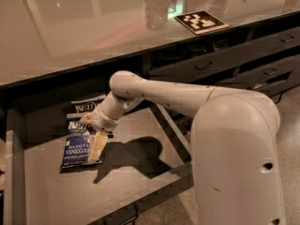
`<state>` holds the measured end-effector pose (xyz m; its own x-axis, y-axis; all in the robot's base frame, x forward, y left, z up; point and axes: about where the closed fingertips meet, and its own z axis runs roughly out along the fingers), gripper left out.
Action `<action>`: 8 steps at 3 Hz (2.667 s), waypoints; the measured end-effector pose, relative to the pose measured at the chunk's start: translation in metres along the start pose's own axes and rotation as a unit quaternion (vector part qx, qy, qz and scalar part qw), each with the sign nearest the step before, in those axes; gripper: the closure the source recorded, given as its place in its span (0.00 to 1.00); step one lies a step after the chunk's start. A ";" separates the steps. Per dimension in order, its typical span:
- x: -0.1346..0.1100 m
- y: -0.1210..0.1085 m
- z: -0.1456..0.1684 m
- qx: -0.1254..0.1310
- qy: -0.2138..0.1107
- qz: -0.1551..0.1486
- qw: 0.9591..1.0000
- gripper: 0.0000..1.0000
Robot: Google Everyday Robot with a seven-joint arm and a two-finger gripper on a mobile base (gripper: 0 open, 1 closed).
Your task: Pick blue chip bag from top drawer and place on counter
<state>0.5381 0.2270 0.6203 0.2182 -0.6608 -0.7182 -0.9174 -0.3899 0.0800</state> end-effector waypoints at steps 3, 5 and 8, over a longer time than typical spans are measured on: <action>0.018 0.000 0.009 0.024 0.029 0.050 0.998 0.62; -0.013 0.025 -0.007 0.050 -0.017 0.022 0.998 1.00; -0.069 0.145 -0.019 0.151 -0.220 -0.087 0.960 1.00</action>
Offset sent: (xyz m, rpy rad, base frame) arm 0.0000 -0.0144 -0.0676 -0.2095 0.0130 -0.2064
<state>0.3960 0.2040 0.6947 0.2751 -0.2415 -0.9306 -0.9492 -0.2219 -0.2231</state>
